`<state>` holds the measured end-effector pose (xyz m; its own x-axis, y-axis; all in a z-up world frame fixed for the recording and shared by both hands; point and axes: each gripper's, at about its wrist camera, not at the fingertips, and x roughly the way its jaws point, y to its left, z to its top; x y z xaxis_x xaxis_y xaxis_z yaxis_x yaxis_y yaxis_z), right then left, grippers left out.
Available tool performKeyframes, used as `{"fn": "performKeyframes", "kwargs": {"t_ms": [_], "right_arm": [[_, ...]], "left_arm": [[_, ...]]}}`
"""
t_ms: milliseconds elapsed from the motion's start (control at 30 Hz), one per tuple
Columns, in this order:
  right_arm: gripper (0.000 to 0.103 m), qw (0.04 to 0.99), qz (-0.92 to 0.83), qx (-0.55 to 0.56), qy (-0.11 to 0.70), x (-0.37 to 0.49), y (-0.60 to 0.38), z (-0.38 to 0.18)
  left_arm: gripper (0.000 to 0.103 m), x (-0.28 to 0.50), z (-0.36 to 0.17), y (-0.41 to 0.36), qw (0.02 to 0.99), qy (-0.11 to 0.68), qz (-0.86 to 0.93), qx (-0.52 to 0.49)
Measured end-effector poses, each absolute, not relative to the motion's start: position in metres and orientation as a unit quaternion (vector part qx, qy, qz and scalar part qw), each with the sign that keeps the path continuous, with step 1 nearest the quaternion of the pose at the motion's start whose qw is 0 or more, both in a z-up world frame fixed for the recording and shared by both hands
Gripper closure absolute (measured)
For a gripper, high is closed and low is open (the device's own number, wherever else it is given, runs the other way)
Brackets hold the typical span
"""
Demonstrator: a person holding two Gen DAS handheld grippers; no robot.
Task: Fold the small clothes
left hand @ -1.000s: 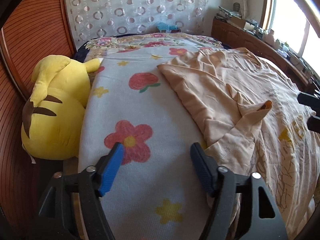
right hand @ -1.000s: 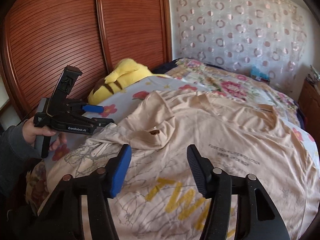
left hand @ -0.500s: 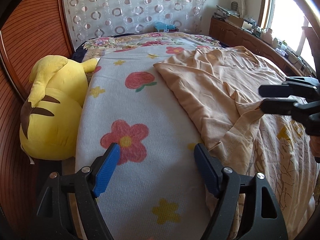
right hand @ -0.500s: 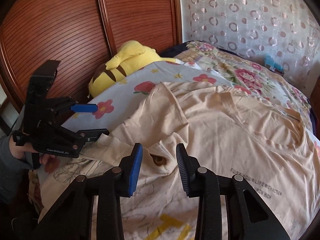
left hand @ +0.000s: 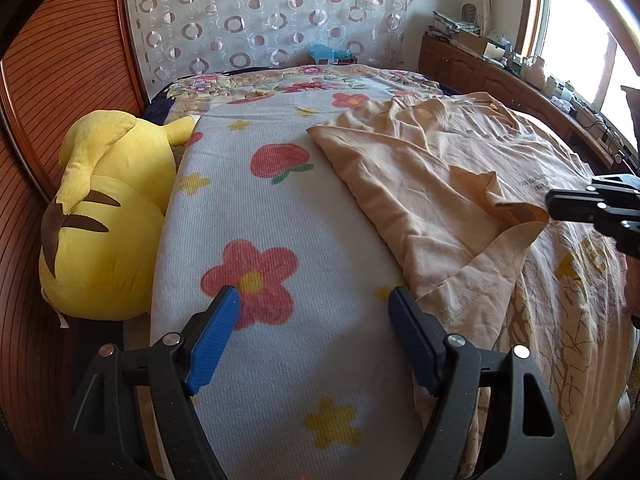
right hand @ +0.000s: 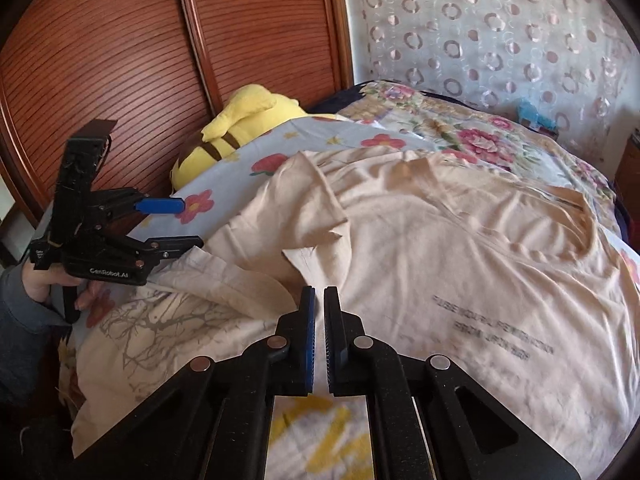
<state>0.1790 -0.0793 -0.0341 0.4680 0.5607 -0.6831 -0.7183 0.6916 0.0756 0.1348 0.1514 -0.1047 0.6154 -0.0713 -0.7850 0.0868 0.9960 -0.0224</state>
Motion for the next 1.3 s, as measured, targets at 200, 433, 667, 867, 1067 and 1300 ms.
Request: {"fn": "performKeyframes", "kwargs": {"t_ms": [200,433,667,867,1067,1300], "right_arm": [[0.099,0.869,0.341,-0.098,0.345,0.180,-0.098,-0.033],[0.063,0.858,0.374,-0.111,0.335,0.177,-0.061,-0.035],[0.065,0.844,0.346,-0.180,0.369,0.188,-0.026,-0.058],[0.100,0.872,0.324,-0.157,0.332,0.184,-0.051,-0.045],[0.100,0.891,0.280,-0.141,0.328,0.176,-0.082,-0.038],[0.079,0.894,0.274,-0.128,0.331,0.150,-0.110,-0.029]], "left_arm": [[0.025,0.135,-0.105,0.151,0.899,0.436,-0.044,0.009],[0.025,0.135,-0.105,0.151,0.899,0.436,-0.044,0.009],[0.025,0.135,-0.105,0.152,0.899,0.436,-0.044,0.008],[0.025,0.135,-0.105,0.151,0.899,0.436,-0.044,0.008],[0.025,0.134,-0.104,0.152,0.900,0.435,-0.035,0.009],[0.029,0.109,-0.082,0.137,0.919,0.390,-0.063,-0.014]]}}
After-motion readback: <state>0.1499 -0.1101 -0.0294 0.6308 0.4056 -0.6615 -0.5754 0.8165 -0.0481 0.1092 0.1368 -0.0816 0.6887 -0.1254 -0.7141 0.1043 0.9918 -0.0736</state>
